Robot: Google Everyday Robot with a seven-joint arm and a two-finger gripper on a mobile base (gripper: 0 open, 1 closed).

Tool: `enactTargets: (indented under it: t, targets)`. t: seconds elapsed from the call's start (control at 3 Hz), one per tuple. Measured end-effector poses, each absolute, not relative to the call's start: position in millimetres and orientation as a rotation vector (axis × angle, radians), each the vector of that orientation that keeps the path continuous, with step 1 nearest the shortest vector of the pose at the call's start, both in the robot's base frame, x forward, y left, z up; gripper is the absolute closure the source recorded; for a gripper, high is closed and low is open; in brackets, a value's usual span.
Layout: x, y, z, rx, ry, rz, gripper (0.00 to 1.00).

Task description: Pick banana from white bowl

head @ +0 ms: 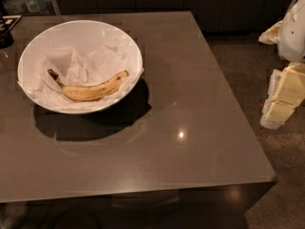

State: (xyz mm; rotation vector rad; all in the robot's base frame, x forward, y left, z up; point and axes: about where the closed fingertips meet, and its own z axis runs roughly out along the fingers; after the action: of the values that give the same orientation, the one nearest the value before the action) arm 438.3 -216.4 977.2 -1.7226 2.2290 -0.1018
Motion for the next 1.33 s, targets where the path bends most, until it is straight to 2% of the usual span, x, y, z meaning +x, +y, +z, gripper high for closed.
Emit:
enactTargets:
  t: [0.67,1.33]
  targets:
    - [443,-208,984,-1.712,2.216,-0.139,0.00]
    - [482,-132,1016,-1.877,2.111,-0.210,0.00]
